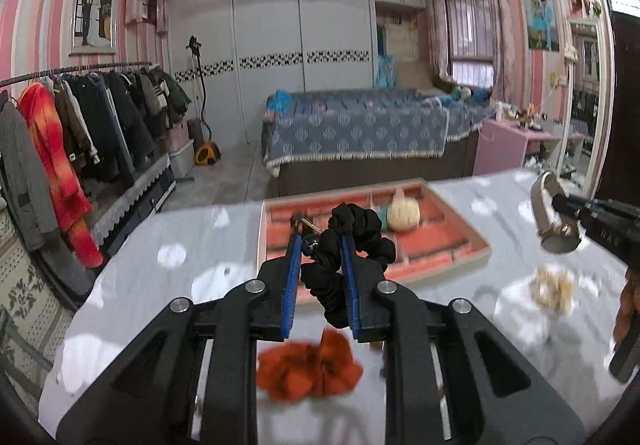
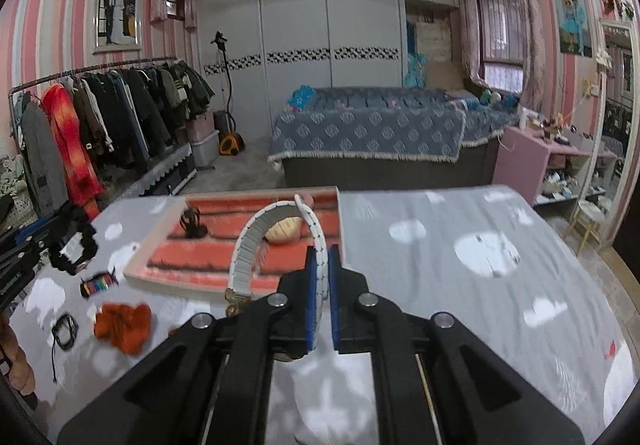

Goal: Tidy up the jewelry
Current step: 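Lift and carry the scrunchie and watch in both grippers over the tray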

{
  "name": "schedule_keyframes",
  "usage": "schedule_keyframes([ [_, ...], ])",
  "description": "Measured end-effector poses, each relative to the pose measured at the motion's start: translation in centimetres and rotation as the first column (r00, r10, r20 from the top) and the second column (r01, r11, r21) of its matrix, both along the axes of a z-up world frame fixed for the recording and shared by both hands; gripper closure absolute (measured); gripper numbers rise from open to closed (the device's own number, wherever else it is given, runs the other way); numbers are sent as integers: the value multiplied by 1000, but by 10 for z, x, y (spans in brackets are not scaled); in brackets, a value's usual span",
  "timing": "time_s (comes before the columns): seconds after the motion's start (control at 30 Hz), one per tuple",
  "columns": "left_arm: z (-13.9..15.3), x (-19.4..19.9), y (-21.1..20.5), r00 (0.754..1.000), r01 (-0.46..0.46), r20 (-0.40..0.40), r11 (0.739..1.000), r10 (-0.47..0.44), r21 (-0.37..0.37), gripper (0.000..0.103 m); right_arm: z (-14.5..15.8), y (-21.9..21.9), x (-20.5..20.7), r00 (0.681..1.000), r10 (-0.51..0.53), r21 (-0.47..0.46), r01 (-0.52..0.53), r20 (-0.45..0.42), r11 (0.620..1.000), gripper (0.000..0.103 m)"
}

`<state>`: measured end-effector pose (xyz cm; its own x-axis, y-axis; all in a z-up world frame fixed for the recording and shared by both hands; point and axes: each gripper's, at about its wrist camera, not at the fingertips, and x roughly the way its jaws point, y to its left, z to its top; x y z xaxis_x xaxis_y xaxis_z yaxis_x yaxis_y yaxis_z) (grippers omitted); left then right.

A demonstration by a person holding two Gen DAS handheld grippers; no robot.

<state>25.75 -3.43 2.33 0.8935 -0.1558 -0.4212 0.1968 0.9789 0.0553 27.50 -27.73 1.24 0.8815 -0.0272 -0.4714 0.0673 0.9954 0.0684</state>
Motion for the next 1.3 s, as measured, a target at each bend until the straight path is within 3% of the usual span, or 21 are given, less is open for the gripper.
schedule_keyframes([
  [0.23,8,52,-10,999,-37,35,998,39,-48,84,12,17,51,999,21,-7,-21,33,1000,97],
  [0.63,4,141,-12,995,-91,30,993,93,-69,84,3,31,125,999,23,-43,-21,45,999,97],
  [0.87,-17,192,-4,995,-98,-43,991,94,-93,84,-15,31,165,1000,9,-43,-9,7,999,97],
  [1.07,-53,217,-2,988,-110,-114,992,102,-67,84,-51,32,185,997,1,-69,-6,-74,998,97],
  [1.17,-69,225,-5,984,-111,-138,994,109,-6,84,-59,34,190,995,-16,-81,7,-104,997,97],
  [1.3,-76,234,5,977,-123,-181,992,117,-26,84,-72,31,199,986,-36,-92,22,-161,996,97],
])
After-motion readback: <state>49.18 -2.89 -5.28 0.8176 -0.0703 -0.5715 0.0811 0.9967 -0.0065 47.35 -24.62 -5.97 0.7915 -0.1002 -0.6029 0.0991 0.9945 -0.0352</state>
